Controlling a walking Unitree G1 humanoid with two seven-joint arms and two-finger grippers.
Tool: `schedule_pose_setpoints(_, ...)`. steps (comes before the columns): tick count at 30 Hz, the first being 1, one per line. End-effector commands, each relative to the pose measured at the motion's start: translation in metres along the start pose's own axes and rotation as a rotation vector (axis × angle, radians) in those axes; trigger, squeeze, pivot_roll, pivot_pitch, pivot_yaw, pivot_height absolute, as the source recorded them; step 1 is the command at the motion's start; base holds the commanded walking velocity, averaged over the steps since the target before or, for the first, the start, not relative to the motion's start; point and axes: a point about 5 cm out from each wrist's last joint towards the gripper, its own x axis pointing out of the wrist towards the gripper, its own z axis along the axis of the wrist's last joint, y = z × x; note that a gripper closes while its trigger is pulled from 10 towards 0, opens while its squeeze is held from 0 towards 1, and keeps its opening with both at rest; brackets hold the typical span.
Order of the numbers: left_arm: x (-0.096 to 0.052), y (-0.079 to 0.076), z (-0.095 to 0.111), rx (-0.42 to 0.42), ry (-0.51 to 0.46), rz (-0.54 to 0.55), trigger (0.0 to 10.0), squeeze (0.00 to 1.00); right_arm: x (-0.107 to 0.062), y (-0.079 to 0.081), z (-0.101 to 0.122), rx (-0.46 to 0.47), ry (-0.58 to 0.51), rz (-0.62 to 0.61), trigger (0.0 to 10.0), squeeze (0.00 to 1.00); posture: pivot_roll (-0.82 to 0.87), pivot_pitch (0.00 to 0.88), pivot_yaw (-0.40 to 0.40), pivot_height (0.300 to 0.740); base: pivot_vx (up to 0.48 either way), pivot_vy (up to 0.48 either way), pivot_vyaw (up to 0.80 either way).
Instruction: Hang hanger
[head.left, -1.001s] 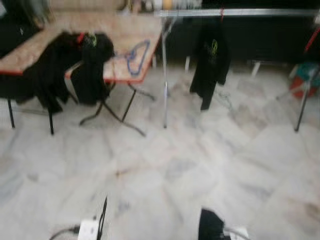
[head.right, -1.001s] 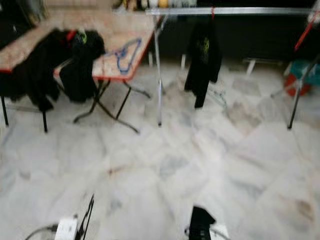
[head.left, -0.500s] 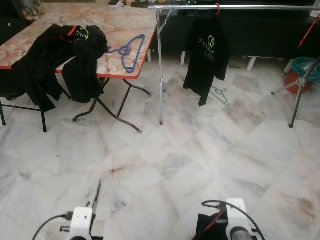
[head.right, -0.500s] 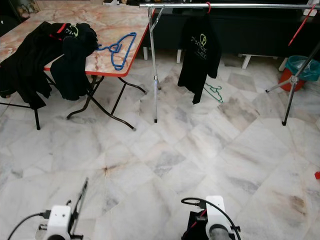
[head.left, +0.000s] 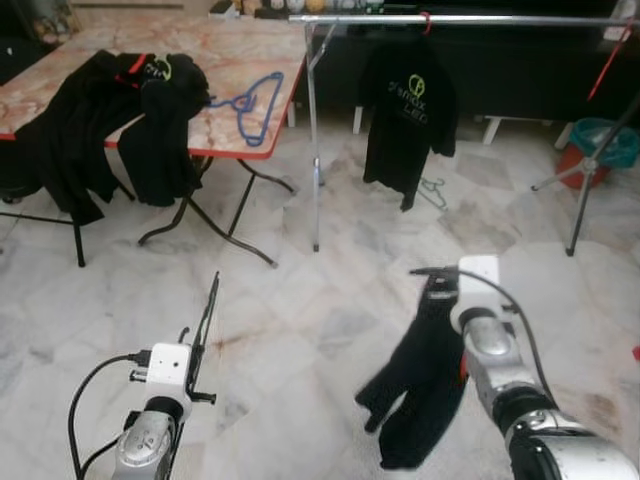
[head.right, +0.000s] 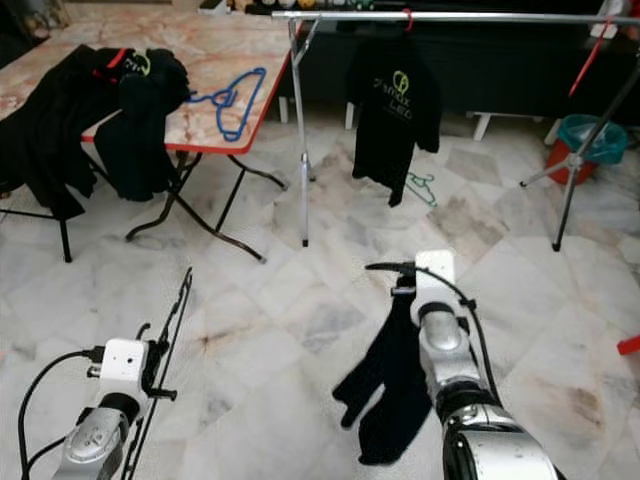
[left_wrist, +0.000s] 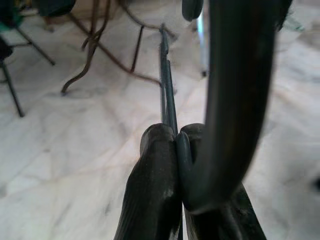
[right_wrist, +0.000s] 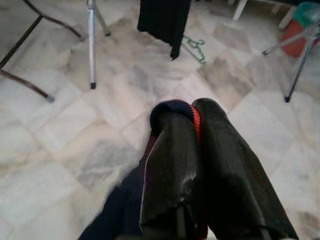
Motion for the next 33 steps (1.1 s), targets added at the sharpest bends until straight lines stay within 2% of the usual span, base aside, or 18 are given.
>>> schedule_pose_setpoints(1,0.002,-0.005,0.012,-0.027,-0.03,-0.046,10.0,0.0,0.006,-0.001,0.018,0.005,-0.022,0.02,10.0,0.0,0.05,0.089,-0.014,0.74,0.0,0.0,0.0)
schedule_pose_setpoints(4,0.005,-0.005,0.027,-0.076,-0.07,-0.071,10.0,0.0,0.008,0.003,0.023,0.026,-0.011,0.058,10.0,0.0,0.05,0.091,-0.015,0.74,0.0,0.0,0.0)
schedule_pose_setpoints(6,0.006,-0.011,0.041,-0.097,-0.079,-0.201,10.0,0.0,0.01,0.012,0.029,0.022,0.015,0.138,10.0,0.0,0.05,0.094,-0.018,0.74,0.0,0.0,0.0)
schedule_pose_setpoints(7,0.006,-0.011,0.041,-0.097,-0.079,-0.201,10.0,0.0,0.01,0.012,0.029,0.022,0.015,0.138,10.0,0.0,0.05,0.094,-0.018,0.74,0.0,0.0,0.0)
schedule_pose_setpoints(9,0.004,-0.015,0.046,-0.076,-0.069,-0.277,10.0,0.0,0.011,0.018,0.032,0.016,0.023,0.198,10.0,0.0,0.06,0.096,-0.019,0.74,0.0,0.0,0.0)
schedule_pose_setpoints(10,0.001,-0.019,0.051,-0.044,-0.049,-0.373,10.0,0.0,0.012,0.026,0.04,-0.002,0.014,0.289,10.0,0.0,0.06,0.097,-0.02,0.74,0.0,0.0,0.0)
schedule_pose_setpoints(11,0.0,-0.021,0.052,-0.033,-0.045,-0.404,10.0,0.0,0.012,0.029,0.043,-0.015,0.011,0.322,10.0,0.0,0.06,0.097,-0.02,0.74,0.0,0.0,0.0)
schedule_pose_setpoints(14,-0.005,-0.027,0.061,-0.046,-0.028,-0.496,10.0,0.0,0.012,0.035,0.052,-0.106,-0.01,0.398,10.0,0.0,0.05,0.099,-0.022,0.74,0.0,0.0,0.0)
schedule_pose_setpoints(15,-0.009,-0.032,0.067,-0.059,-0.023,-0.564,10.0,0.0,0.012,0.037,0.055,-0.134,-0.012,0.442,10.0,0.0,0.05,0.1,-0.024,0.74,0.0,0.0,0.0)
schedule_pose_setpoints(16,-0.009,-0.032,0.067,-0.059,-0.023,-0.564,10.0,0.0,0.012,0.037,0.055,-0.134,-0.012,0.442,10.0,0.0,0.05,0.1,-0.024,0.74,0.0,0.0,0.0)
schedule_pose_setpoints(17,-0.014,-0.037,0.073,-0.082,-0.02,-0.633,10.0,0.0,0.011,0.037,0.058,-0.136,-0.013,0.469,10.0,0.0,0.05,0.1,-0.024,0.74,0.0,0.0,0.0)
schedule_pose_setpoints(18,-0.014,-0.037,0.073,-0.082,-0.02,-0.633,10.0,0.0,0.011,0.037,0.058,-0.136,-0.013,0.469,10.0,0.0,0.05,0.1,-0.024,0.74,0.0,0.0,0.0)
schedule_pose_setpoints(19,-0.019,-0.04,0.078,-0.101,-0.017,-0.694,10.0,0.0,0.011,0.037,0.058,-0.158,-0.004,0.487,10.0,0.0,0.05,0.1,-0.028,0.74,0.0,0.0,0.0)
schedule_pose_setpoints(21,-0.023,-0.041,0.083,-0.112,-0.023,-0.729,10.0,0.0,0.011,0.037,0.058,-0.17,0.002,0.501,10.0,0.0,0.05,0.097,-0.03,0.74,0.0,0.0,0.0)
schedule_pose_setpoints(22,-0.023,-0.041,0.084,-0.109,-0.026,-0.731,10.0,0.0,0.011,0.037,0.058,-0.17,0.002,0.502,10.0,0.0,0.05,0.097,-0.03,0.74,0.0,0.0,0.0)
schedule_pose_setpoints(25,-0.034,-0.044,0.083,-0.089,0.019,-0.832,10.0,0.0,0.011,0.035,0.054,-0.226,0.02,0.497,10.0,0.0,0.06,0.094,-0.031,0.74,0.0,0.0,0.0)
schedule_pose_setpoints(27,-0.038,-0.044,0.083,-0.102,0.029,-0.863,10.0,0.0,0.011,0.035,0.054,-0.215,0.022,0.492,10.0,0.0,0.06,0.091,-0.029,0.74,0.0,0.0,0.0)
schedule_pose_setpoints(33,-0.055,-0.044,0.08,-0.055,0.131,-0.993,10.0,0.0,0.013,0.033,0.066,-0.166,-0.007,0.448,10.0,0.0,0.06,0.087,-0.025,0.74,0.0,0.0,0.0)
